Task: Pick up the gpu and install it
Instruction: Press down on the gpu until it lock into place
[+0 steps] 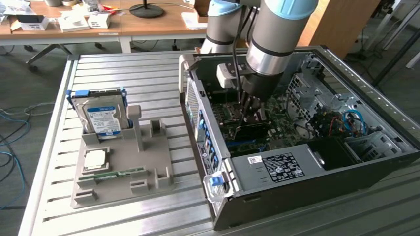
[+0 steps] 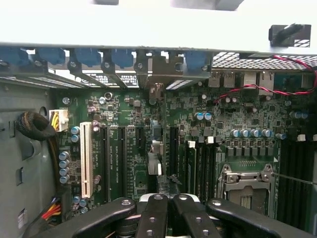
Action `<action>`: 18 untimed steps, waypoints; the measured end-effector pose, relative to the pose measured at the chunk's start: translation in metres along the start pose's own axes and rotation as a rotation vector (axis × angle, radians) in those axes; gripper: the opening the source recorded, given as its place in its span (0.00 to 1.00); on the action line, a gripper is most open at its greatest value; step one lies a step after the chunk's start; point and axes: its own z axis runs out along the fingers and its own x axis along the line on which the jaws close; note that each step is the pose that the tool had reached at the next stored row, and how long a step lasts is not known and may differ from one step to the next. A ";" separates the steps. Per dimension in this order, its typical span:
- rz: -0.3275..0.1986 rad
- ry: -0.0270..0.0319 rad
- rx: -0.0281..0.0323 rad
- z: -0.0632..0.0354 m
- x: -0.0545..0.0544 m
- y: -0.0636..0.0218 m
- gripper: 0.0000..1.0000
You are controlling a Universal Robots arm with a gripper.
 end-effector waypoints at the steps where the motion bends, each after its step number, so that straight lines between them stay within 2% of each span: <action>1: 0.000 0.0002 0.0000 0.0002 0.000 0.0000 0.11; 18: 0.000 0.0019 0.0000 0.0022 0.001 0.0001 0.11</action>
